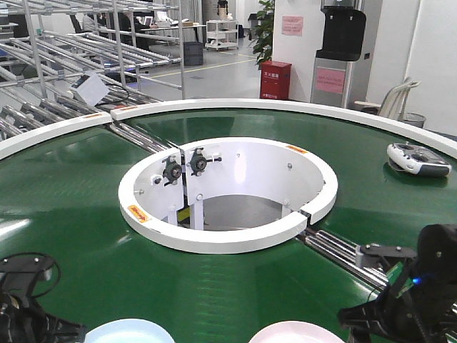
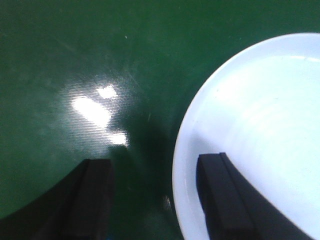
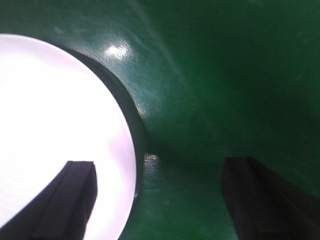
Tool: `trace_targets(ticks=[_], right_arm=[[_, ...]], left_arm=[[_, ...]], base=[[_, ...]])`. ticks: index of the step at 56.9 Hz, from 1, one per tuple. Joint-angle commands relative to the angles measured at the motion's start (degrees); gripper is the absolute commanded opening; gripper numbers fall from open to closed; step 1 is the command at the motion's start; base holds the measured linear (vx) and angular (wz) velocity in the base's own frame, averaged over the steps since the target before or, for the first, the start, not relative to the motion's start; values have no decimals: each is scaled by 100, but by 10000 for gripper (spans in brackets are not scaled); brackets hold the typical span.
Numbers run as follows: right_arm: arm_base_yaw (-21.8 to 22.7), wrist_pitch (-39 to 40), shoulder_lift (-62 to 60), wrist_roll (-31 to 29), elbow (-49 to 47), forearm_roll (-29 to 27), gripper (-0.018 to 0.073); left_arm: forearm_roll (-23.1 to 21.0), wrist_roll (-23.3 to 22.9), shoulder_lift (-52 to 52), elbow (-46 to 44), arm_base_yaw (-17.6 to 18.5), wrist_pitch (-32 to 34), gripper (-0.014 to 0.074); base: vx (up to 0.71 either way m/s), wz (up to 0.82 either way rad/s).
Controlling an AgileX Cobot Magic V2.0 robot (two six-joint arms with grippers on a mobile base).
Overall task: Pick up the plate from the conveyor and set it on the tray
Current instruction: 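Lower left gripper onto blue plate rim, right gripper onto pink plate rim, then close both grippers on the plate rims and lift the plates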
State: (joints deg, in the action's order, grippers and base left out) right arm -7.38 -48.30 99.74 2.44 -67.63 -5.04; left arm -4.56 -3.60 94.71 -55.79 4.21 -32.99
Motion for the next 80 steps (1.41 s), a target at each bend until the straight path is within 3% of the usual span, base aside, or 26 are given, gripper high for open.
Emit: trace_targets(ticks=[1,37,49,53,57,67,70,80], right_arm=[[-21,219,-105,-27,-192,-10,552],[-21,411,328,-52,-192,-99,551],[-21,442,600,-52,-192,-94,501],[-21,455,692,-46,-192,-94,455],[-21,457,736,-46,-192,-94,354],[-21,437,716,-43,-192,-94,-14],[-21,416,716,-46,-192,-100,-15],[-21,384,622,-46,-192,-123,-13]], left_arm=[[-82,9,9,-171,39,295,479],[-125,14,387,-171,258,622,428],[-125,14,387,-171,258,621,428],[-125,14,387,-171,258,620,421],[-125,14,387,-171,258,613,383],[-125,14,387,-171,258,542,94],[-125,14,387,-171,258,532,-9],[-141,14,263,-171,258,524,-8]], base=[[0,0],[0,0],[0,0],[0,0],[0,0],[0,0],[0,0],[0,0]])
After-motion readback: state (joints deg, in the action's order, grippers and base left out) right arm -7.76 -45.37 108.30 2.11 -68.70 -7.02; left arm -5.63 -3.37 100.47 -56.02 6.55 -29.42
